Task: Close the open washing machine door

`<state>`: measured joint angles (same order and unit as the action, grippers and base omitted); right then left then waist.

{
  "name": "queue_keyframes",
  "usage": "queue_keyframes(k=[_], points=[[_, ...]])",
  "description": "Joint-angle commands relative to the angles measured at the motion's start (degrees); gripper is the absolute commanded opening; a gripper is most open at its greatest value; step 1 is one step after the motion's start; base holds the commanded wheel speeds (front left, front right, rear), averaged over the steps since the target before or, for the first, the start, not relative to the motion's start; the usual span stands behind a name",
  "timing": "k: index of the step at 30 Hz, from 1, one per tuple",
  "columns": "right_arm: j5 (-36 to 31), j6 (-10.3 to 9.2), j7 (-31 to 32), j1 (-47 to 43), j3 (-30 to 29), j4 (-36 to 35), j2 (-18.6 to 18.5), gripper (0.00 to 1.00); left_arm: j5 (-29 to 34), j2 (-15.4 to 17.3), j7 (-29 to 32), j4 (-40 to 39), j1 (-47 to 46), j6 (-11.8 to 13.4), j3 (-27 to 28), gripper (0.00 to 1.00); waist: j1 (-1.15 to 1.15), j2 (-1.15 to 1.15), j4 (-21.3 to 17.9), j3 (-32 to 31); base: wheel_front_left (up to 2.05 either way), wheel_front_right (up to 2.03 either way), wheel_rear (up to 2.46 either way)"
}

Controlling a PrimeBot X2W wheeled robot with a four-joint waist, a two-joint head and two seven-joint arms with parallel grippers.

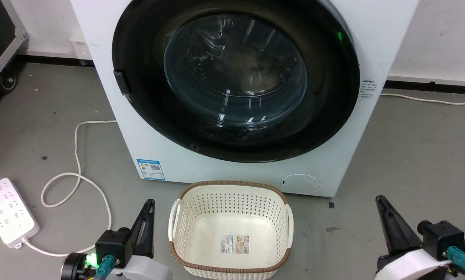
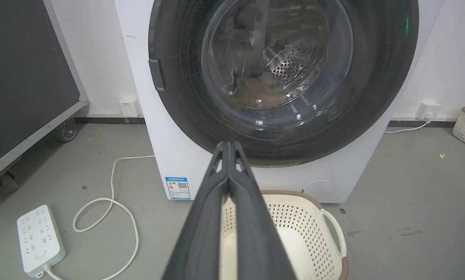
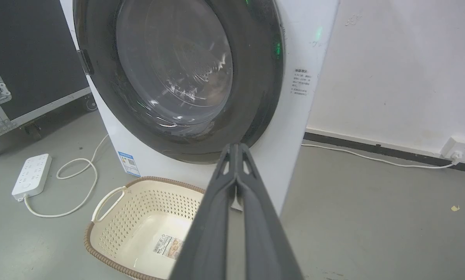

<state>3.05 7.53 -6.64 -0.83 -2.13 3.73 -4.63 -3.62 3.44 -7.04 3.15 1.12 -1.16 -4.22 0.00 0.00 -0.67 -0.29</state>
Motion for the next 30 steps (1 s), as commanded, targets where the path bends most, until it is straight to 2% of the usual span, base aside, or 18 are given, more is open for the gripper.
queue_keyframes(k=[1,30], points=[[-0.5,-0.02,0.3,0.4,0.1,-0.5,0.4,0.0,0.4,-0.1,0.3,-0.4,-0.6,0.3,0.4,0.0,0.0,0.0,0.0,0.0,0.0,0.0,0.0],[-1.8,-0.03,3.5,0.6,1.2,-2.1,1.1,0.0,2.0,-0.3,3.7,-1.8,-0.9,0.7,2.3,0.0,0.0,0.0,0.3,0.2,0.0,0.0,0.0]])
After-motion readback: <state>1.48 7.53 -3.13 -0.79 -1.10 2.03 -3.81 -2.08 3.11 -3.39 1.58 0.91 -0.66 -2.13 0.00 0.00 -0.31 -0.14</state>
